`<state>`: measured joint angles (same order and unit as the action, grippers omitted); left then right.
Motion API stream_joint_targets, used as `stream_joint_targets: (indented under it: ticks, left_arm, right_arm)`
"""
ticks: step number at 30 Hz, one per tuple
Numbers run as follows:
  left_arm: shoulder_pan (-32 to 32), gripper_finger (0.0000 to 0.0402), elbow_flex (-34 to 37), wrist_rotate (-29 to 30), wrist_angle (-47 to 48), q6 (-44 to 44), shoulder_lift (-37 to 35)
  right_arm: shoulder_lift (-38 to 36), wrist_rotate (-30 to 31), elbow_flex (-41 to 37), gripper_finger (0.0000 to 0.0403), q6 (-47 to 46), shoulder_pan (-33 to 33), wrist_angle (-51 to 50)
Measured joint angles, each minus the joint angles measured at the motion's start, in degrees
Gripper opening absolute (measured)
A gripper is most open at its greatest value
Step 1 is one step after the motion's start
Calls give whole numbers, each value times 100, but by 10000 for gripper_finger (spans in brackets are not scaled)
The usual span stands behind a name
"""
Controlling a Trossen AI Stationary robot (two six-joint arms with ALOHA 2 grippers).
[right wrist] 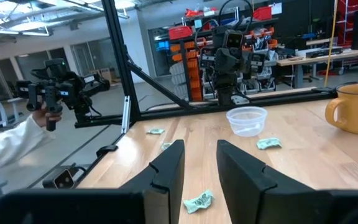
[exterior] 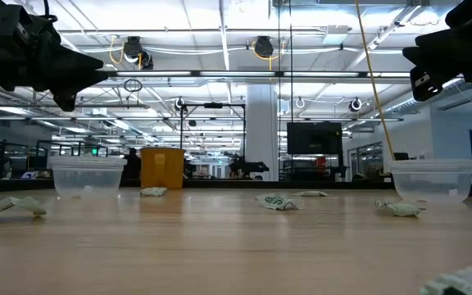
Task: Pick and place items into bin
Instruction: Put the stevia packet into the right transparent bin
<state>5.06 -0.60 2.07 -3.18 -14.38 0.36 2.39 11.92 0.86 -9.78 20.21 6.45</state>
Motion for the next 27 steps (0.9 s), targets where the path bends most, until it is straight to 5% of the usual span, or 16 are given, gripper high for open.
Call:
stream_joint_targets:
  ticks: [22, 27]
  left_arm:
    - [0, 129, 0, 109, -11, 271, 0]
    - [0, 129, 0, 280, -11, 220, 0]
  right_arm:
    - [0, 25, 0, 86, 865, 0, 705]
    - [-1, 841, 0, 86, 1415, 0, 793]
